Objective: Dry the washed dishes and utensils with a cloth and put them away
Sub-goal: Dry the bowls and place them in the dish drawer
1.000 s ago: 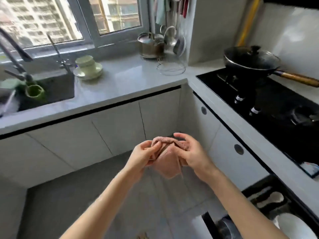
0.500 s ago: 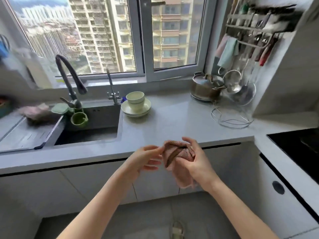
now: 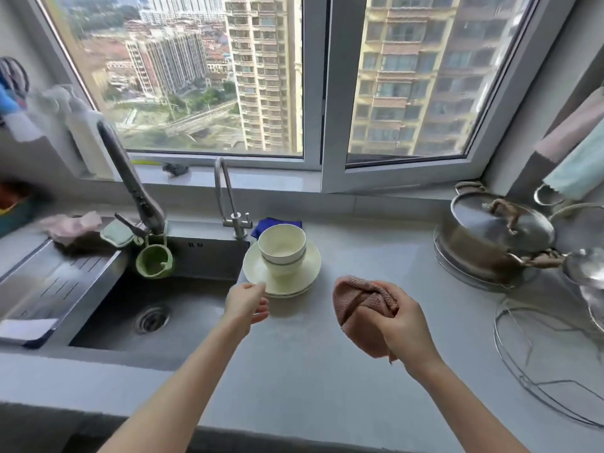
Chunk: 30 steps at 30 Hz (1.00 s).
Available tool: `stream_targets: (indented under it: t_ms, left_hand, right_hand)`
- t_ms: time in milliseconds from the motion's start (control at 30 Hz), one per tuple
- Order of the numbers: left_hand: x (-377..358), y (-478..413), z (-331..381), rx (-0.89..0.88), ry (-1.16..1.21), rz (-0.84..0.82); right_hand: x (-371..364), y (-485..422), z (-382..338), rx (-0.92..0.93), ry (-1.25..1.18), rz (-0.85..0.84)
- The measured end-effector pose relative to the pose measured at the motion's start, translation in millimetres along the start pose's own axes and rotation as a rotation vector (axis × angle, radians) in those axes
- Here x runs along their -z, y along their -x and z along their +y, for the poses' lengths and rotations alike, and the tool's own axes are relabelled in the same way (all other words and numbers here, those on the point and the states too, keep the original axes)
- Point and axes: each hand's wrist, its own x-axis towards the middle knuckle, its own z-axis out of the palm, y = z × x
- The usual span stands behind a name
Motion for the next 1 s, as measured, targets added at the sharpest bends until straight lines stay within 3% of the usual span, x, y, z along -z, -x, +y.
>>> stream_targets:
  t_ms: [167,333,567,767,900,1000]
  left_hand:
    - [-14.7,-85.5,29.3,-0.003,-0.087,0.047]
    - [-20.9,-143.3,50.6,-0.042,-0.384,-0.019]
    - [-29.6,-176.6,69.5,0.277,-0.676,-0.275]
    - [-28.6,-194.9,78.5,0.142,-0.611,-0.286]
    - [-29.9,-193.0,92.3,-0.032,-0.832,-0.378]
    - [-33.5,-183.6,106.4,-0.239,-1.058,-0.335]
  right_hand:
    - [-16.2,-57.9,7.5,-0.035,-0.012,-0.017]
    - [-41.1,-98.1,8.6,-0.083,0.004,0.022]
    - [-75.0,-127.8,8.2,-0.142,0.002,0.081]
    - [-88.4,-137.0,13.5,-0.179,-0.007,0.138]
    - [-90.1,-142.5,17.4,-0.19,0.001,0.149]
    - [-88.8,-149.0,17.1,-0.173,0.015,0.132]
